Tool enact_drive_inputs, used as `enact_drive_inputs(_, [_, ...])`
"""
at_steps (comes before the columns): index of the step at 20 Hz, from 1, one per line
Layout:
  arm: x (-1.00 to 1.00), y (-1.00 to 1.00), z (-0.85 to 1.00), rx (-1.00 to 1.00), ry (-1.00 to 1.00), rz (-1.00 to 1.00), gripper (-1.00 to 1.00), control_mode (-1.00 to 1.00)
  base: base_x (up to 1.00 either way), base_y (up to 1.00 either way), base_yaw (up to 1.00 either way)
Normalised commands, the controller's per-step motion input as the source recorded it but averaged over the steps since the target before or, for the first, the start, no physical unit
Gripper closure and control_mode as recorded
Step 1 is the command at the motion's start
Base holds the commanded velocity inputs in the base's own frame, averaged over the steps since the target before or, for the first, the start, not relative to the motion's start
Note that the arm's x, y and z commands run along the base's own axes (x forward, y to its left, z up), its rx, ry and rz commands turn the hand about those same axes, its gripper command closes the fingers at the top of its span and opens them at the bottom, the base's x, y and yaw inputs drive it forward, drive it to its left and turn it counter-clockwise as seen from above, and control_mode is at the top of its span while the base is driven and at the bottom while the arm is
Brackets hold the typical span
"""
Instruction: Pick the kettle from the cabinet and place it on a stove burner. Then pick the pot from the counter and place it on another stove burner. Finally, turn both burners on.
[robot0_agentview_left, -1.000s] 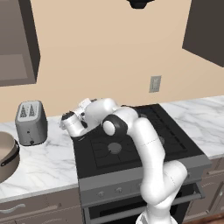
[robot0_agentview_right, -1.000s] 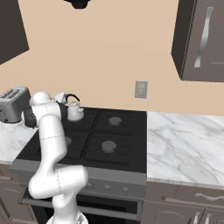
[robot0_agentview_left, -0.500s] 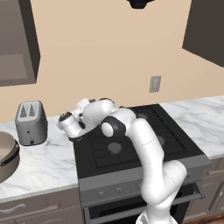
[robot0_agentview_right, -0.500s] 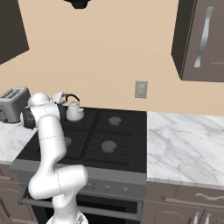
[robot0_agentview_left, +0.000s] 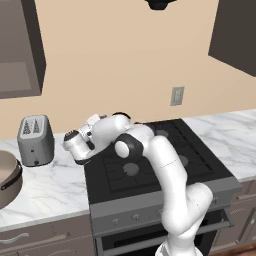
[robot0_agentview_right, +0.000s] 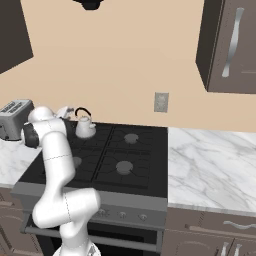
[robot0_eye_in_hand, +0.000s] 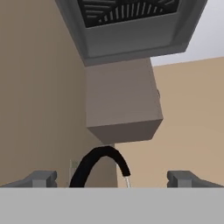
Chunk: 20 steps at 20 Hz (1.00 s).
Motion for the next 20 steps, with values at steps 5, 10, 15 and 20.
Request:
enact_drive_inputs(5, [-0.31,0.01,0.14,0.05,0.00,0.00,-1.00,-1.00,0.00,0.00,0.00])
enact_drive_inputs(10, [-0.39,0.00,0.19,0.06,0.00,0.00,-1.00,-1.00,0.00,0.00,0.00])
enact_drive_inputs(15, [-0.57,0.00,0.22,0.01,0.00,0.00,-1.00,-1.00,0.00,0.00,0.00])
enact_drive_inputs(20, [-0.61,0.00,0.35,0.00,-0.01,-0.01,-1.00,-1.00,0.00,0.00,0.00])
